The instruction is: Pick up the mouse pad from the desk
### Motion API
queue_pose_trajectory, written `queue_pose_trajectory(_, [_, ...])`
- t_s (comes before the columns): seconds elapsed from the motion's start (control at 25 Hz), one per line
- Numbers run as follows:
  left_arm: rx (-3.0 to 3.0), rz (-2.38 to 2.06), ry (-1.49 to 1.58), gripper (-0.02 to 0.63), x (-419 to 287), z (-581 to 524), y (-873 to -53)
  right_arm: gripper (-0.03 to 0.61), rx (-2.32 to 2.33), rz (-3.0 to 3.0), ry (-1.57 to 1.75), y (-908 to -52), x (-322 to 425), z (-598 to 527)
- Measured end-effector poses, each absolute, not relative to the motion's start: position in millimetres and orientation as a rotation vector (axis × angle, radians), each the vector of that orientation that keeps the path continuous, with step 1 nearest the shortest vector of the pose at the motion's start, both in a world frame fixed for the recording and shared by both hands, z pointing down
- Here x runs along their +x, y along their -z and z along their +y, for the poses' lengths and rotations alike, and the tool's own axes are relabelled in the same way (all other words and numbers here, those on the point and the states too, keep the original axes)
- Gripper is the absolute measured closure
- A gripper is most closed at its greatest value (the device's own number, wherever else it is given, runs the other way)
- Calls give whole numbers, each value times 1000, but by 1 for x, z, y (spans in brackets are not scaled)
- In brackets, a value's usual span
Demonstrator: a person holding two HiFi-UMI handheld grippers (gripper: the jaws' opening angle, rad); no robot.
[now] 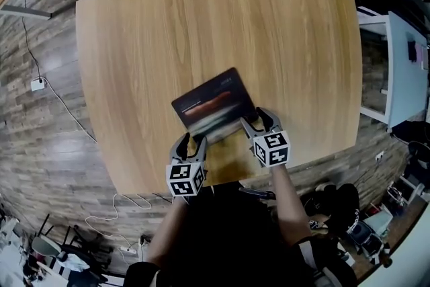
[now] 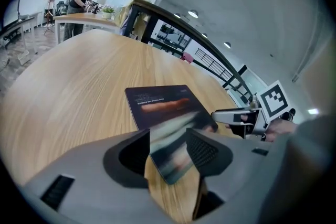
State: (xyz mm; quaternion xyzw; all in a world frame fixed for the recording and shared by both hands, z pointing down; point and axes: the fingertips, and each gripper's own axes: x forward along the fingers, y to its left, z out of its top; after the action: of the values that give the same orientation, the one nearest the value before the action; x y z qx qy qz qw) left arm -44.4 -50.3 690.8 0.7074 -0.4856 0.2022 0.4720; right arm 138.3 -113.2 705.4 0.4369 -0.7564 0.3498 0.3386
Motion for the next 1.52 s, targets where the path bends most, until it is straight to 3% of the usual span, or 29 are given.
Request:
queue_pose_trajectory(0.92, [1669,-1145,-526,397,-40,-42,-715,341,1077,-1881,-1005,-725,136,-102])
queue_pose_trajectory(1.52, [1643,-1146,-471,397,-40,-45,-714,341,978,-1925,-1096,-722,94,-73])
